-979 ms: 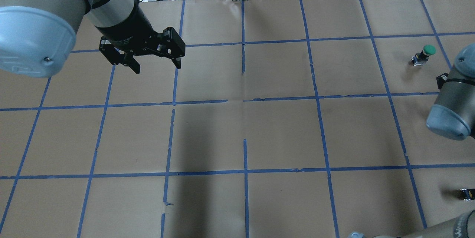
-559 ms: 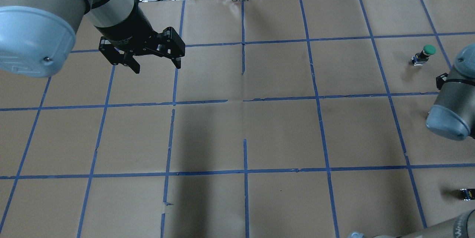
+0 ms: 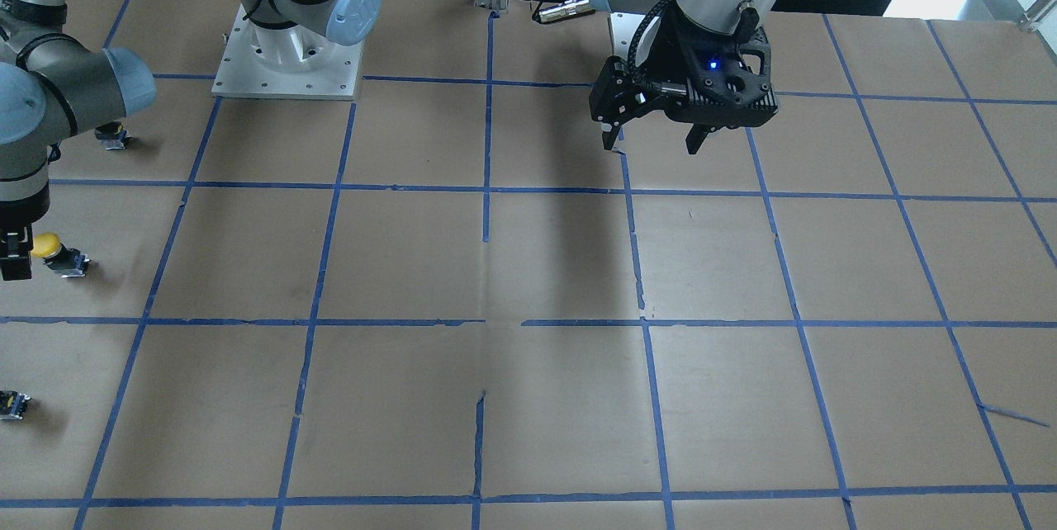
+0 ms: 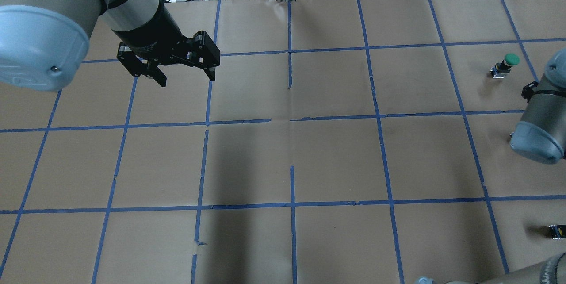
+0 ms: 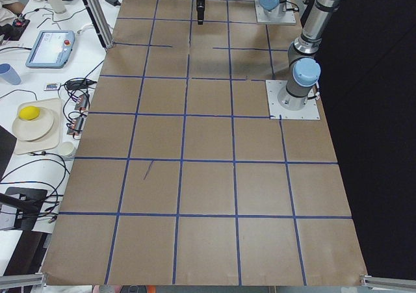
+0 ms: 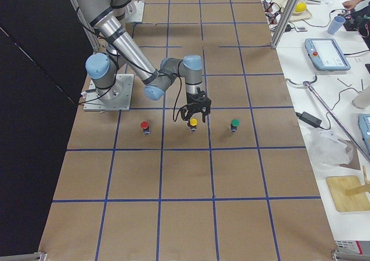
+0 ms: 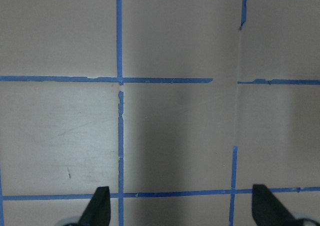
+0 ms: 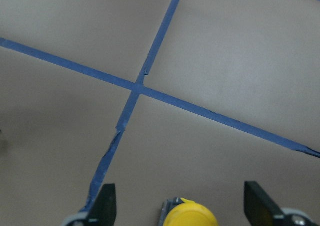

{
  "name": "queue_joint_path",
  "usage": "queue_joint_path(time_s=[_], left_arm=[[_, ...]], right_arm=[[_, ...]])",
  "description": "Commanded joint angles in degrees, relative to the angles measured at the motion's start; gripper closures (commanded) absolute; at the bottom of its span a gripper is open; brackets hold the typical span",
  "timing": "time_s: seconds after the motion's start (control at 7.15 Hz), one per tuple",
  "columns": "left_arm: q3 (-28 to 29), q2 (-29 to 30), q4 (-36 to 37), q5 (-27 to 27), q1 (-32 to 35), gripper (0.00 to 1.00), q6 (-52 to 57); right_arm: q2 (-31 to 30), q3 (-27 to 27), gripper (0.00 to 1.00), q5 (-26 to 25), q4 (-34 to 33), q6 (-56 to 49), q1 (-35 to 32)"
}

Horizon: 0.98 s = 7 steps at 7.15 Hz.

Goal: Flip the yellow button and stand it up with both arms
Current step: 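Open the right gripper and lift it off the standing button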

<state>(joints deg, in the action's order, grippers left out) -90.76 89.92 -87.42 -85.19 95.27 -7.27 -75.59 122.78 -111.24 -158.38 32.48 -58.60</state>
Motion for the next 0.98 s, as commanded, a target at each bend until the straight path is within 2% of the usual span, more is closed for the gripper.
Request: queue_joint_path(time_s=[0.0, 0.14, 0.28, 0.42, 0.56, 0.84], left_arm=[[0.40, 0.16, -0.03, -0.07, -0.26, 0.00, -0.02], [0.58, 0.25, -0.12, -0.07, -0.35, 0.00, -0.02], [0.49, 0.25, -0.12, -0.07, -0.35, 0.00, -0.02], [0.49, 0.25, -0.12, -0.07, -0.35, 0.00, -0.02], [0.58, 0.25, -0.12, -0.07, -0.35, 0.00, -0.02], [0.58, 0.25, -0.03, -0.07, -0.44, 0.00, 0.15]], right_arm=[[-2.17, -7.24, 0.00, 0.41, 12.83, -5.20, -0.11], [-3.32, -13.03, 0.00, 0.94, 23.97, -5.67, -0.81], [-3.59, -19.27, 0.00, 5.73, 34.70, -6.37, -2.64], [-3.68, -24.29, 0.00, 7.69, 41.85, -10.12, -5.10], [-4.12, -27.21, 0.00, 7.71, 46.27, -14.24, -8.43], [-8.41, -28.20, 0.00, 9.19, 55.59, -16.39, -17.29]])
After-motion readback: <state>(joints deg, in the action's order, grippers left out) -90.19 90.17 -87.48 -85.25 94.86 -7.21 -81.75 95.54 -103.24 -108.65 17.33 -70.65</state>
